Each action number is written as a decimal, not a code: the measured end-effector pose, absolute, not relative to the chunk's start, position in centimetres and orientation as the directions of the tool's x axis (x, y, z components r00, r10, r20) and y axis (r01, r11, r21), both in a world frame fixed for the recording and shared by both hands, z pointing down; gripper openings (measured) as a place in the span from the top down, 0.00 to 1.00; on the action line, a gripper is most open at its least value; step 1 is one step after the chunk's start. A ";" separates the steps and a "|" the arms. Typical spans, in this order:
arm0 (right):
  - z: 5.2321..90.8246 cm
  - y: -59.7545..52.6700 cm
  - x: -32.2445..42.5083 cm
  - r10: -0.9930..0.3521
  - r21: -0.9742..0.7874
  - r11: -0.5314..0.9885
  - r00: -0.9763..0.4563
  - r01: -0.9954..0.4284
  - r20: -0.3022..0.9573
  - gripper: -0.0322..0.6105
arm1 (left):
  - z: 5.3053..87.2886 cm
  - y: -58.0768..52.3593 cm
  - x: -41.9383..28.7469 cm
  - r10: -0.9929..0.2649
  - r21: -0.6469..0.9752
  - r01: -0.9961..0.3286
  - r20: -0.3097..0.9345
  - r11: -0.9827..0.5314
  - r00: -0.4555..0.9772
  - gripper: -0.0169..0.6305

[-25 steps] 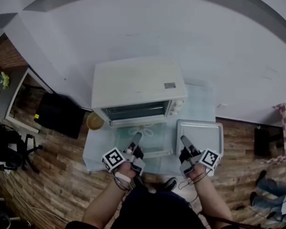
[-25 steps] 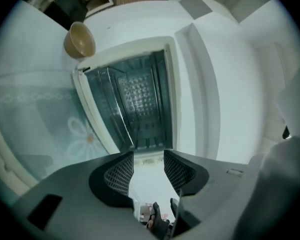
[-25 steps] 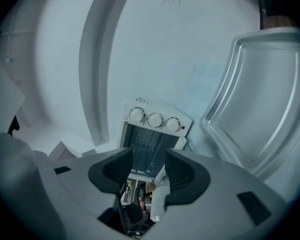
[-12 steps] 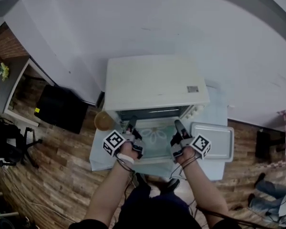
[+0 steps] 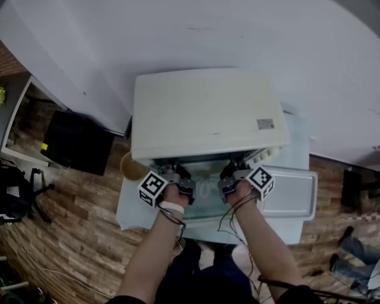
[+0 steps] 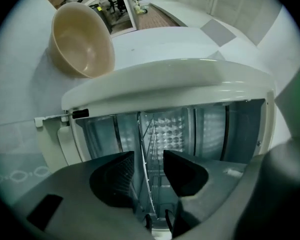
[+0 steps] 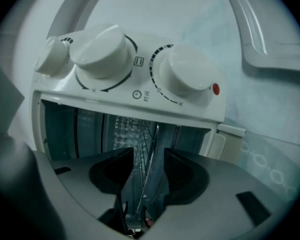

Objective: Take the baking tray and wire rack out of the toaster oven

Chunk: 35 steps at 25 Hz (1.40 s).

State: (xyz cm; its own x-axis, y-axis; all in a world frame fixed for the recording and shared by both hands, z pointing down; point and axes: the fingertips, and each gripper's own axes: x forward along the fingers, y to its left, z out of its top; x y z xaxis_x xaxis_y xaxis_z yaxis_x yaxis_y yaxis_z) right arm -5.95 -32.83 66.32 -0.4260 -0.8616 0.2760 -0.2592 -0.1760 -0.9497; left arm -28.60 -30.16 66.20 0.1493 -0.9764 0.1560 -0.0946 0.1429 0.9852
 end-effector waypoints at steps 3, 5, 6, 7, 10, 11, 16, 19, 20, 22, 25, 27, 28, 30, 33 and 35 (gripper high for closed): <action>66.9 -33.7 -6.7 -0.864 -0.949 -0.178 -0.421 -0.260 0.277 0.67 | 66.4 -31.0 -28.6 -0.978 0.986 -0.096 0.151 0.139 0.143 0.72; 66.9 -34.0 -6.8 -0.870 -0.945 -0.169 -0.409 -0.279 0.276 0.81 | 66.6 -31.4 -28.6 -0.976 0.983 -0.115 0.162 0.145 0.147 0.81; 66.9 -34.2 -6.7 -0.875 -0.946 -0.164 -0.401 -0.281 0.271 0.88 | 66.7 -31.5 -28.7 -0.975 0.981 -0.123 0.168 0.151 0.148 0.86; 66.9 -34.3 -6.6 -0.880 -0.947 -0.160 -0.395 -0.279 0.265 0.88 | 66.7 -31.6 -28.7 -0.974 0.979 -0.130 0.174 0.155 0.148 0.91; 67.1 -34.2 -6.5 -0.884 -0.952 -0.154 -0.393 -0.266 0.253 0.89 | 66.8 -31.5 -28.8 -0.972 0.978 -0.141 0.177 0.156 0.153 0.93; 67.1 -34.1 -6.6 -0.883 -0.953 -0.153 -0.398 -0.260 0.250 0.89 | 66.8 -31.4 -28.8 -0.972 0.978 -0.143 0.176 0.154 0.155 0.94; 67.1 -33.0 -6.4 -0.876 -0.957 -0.147 -0.416 -0.251 0.243 0.89 | 66.7 -30.2 -28.6 -0.974 0.979 -0.137 0.170 0.150 0.150 0.94; 67.0 -32.0 -6.2 -0.873 -0.959 -0.153 -0.421 -0.241 0.245 0.89 | 66.7 -29.2 -28.4 -0.974 0.979 -0.135 0.173 0.153 0.149 0.94; 66.9 -31.6 -6.2 -0.872 -0.959 -0.155 -0.424 -0.236 0.245 0.89 | 66.7 -28.7 -28.3 -0.973 0.979 -0.135 0.173 0.154 0.149 0.94; 66.9 -30.8 -6.0 -0.869 -0.960 -0.156 -0.429 -0.233 0.245 0.89 | 66.7 -27.8 -28.1 -0.973 0.978 -0.138 0.175 0.154 0.150 0.94; 67.0 -29.7 -5.7 -0.864 -0.959 -0.153 -0.440 -0.237 0.247 0.89 | 66.7 -26.6 -27.9 -0.972 0.977 -0.139 0.181 0.161 0.150 0.94; 66.9 -28.9 -5.6 -0.859 -0.959 -0.158 -0.447 -0.235 0.251 0.89 | 66.6 -25.8 -27.7 -0.971 0.975 -0.142 0.189 0.168 0.148 0.94; 66.8 -28.5 -5.5 -0.857 -0.959 -0.162 -0.449 -0.234 0.254 0.89 | 66.6 -25.4 -27.6 -0.970 0.975 -0.145 0.192 0.170 0.148 0.94; 66.6 -27.6 -5.3 -0.853 -0.958 -0.168 -0.452 -0.232 0.259 0.89 | 66.6 -24.7 -27.3 -0.970 0.974 -0.146 0.196 0.174 0.146 0.94; 66.6 -26.4 -5.0 -0.849 -0.956 -0.176 -0.455 -0.236 0.269 0.89 | 66.5 -23.4 -27.0 -0.969 0.973 -0.140 0.201 0.181 0.142 0.94; 66.6 -25.5 -4.9 -0.846 -0.956 -0.175 -0.461 -0.234 0.268 0.89 | 66.5 -22.5 -27.0 -0.969 0.973 -0.142 0.203 0.183 0.139 0.94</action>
State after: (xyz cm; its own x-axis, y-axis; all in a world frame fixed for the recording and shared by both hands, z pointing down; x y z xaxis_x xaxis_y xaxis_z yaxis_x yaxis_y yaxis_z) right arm -4.89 -25.54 66.55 -0.4606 -0.8463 0.2678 -0.2336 -0.1754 -0.9564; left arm -26.96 -22.51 66.45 0.1387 -0.9694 0.2025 -0.1421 0.1829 0.9728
